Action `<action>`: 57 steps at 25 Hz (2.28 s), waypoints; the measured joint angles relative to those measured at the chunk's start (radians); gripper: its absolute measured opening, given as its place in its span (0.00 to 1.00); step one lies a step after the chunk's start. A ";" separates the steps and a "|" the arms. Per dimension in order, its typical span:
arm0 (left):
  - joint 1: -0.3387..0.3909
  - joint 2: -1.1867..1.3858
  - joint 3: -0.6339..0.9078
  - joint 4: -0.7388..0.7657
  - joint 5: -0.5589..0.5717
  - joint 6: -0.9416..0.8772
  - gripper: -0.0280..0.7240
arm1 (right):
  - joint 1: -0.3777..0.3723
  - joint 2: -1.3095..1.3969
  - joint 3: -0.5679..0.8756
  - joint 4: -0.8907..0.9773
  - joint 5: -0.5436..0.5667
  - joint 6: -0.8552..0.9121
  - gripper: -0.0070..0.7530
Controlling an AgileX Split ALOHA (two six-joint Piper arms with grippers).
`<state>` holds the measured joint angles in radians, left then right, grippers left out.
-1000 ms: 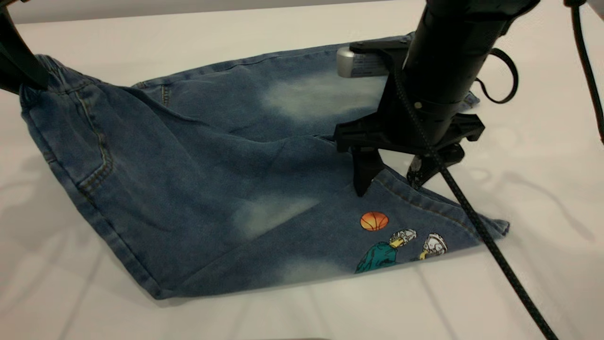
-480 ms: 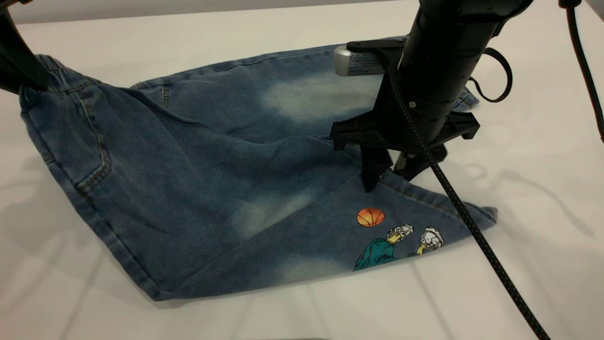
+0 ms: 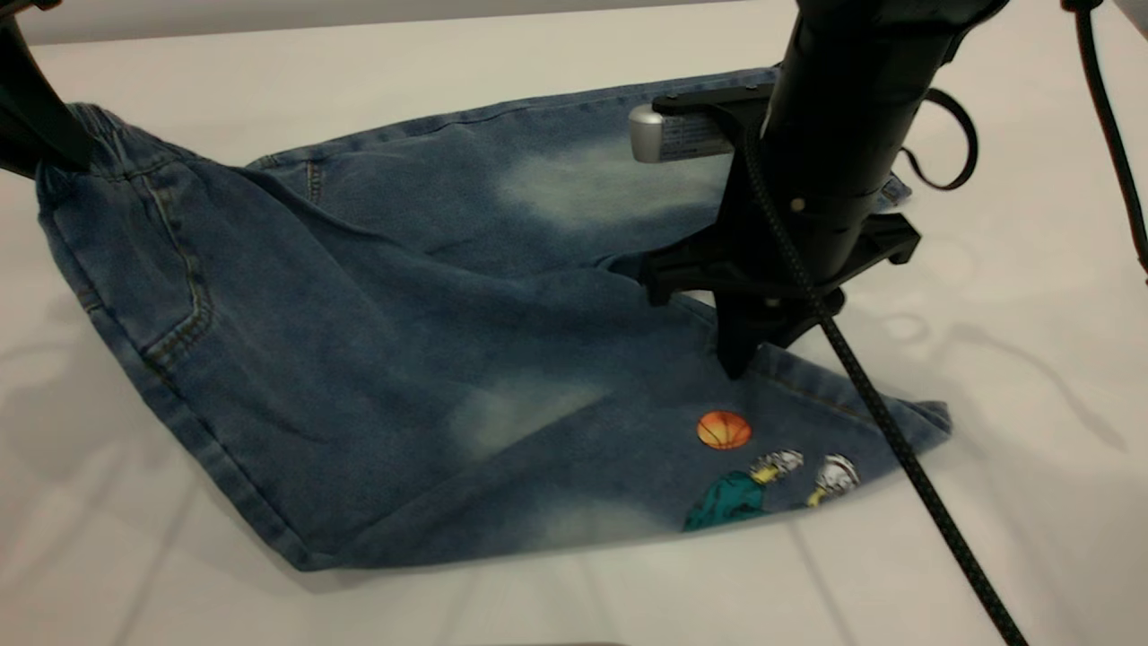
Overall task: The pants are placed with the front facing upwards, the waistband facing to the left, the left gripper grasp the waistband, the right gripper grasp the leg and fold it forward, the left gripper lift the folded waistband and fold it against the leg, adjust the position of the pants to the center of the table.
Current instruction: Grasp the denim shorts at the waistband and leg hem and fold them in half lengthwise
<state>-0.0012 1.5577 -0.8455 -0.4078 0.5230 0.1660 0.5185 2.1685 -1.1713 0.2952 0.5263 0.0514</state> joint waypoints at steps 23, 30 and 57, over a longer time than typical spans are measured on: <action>0.000 0.000 0.000 0.000 0.014 0.000 0.16 | 0.000 -0.183 0.029 -0.112 0.076 -0.101 0.06; 0.000 0.000 0.000 0.000 0.015 0.002 0.16 | 0.000 -0.147 0.038 -0.095 0.019 -0.125 0.06; 0.000 0.000 0.000 0.000 0.022 0.031 0.16 | 0.000 -0.063 0.038 -0.034 0.015 -0.143 0.43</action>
<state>-0.0012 1.5577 -0.8455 -0.4078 0.5451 0.1969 0.5185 2.1051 -1.1335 0.2615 0.5409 -0.0917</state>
